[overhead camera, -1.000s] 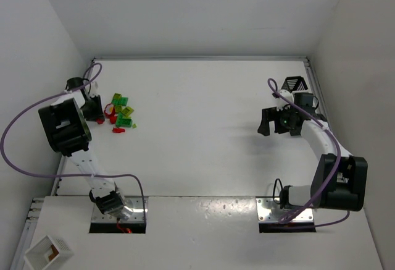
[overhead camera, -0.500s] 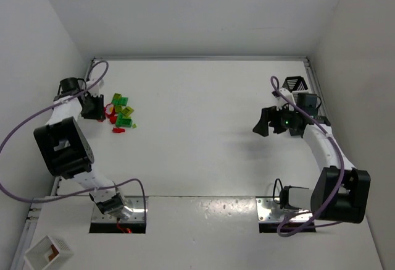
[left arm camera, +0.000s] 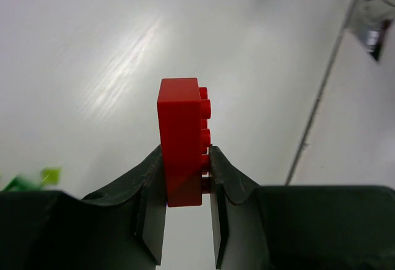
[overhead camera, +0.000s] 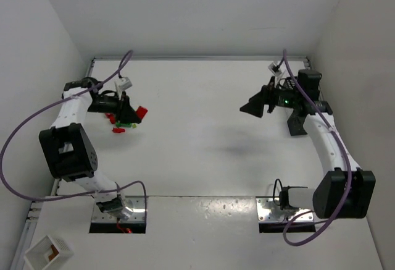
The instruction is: Sort the legos into containers by color
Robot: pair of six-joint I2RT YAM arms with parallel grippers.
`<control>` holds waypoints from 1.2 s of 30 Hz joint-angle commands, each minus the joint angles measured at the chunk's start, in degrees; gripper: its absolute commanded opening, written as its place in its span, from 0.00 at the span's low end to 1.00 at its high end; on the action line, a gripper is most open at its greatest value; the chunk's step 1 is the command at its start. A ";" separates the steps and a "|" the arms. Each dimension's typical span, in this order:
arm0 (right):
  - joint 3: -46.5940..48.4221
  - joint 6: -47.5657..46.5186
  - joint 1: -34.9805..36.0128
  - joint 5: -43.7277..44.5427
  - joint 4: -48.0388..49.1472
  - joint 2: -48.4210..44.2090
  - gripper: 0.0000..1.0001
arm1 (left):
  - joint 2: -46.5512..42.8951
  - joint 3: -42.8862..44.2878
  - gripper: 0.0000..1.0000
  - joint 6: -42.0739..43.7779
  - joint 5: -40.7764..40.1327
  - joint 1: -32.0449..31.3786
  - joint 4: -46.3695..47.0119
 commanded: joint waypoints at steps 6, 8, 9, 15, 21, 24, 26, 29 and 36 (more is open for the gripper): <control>6.68 20.59 12.45 -5.45 20.67 9.72 0.84 | 1.49 3.89 0.08 1.02 17.50 -13.40 -5.36; 7.29 23.75 15.01 -4.92 23.59 12.09 0.84 | 2.10 4.69 0.08 0.22 18.99 -15.08 -5.36; 7.81 26.46 17.37 -4.14 24.82 12.88 0.84 | 2.10 5.21 0.08 -0.47 19.00 -15.78 -5.36; 12.91 27.46 24.06 -1.75 24.49 18.07 0.84 | 2.63 5.22 0.08 -1.62 21.55 -19.56 -6.49; 16.17 27.46 28.99 -1.75 23.25 22.82 0.84 | -0.09 3.73 0.09 -9.51 20.15 -22.47 1.22; 17.58 27.46 30.67 -1.23 23.25 25.28 0.84 | -1.49 3.11 0.09 -13.39 19.52 -23.87 4.47; 19.50 27.46 32.33 -1.23 22.64 26.51 0.84 | -2.11 3.11 0.10 -15.14 19.00 -25.45 5.01; 21.61 26.93 33.74 -1.23 22.11 28.19 0.84 | -2.73 1.89 0.10 -16.38 18.47 -25.98 7.12; 23.73 25.79 35.68 -1.23 21.05 30.29 0.76 | -2.73 1.35 0.10 -17.52 18.47 -27.04 8.18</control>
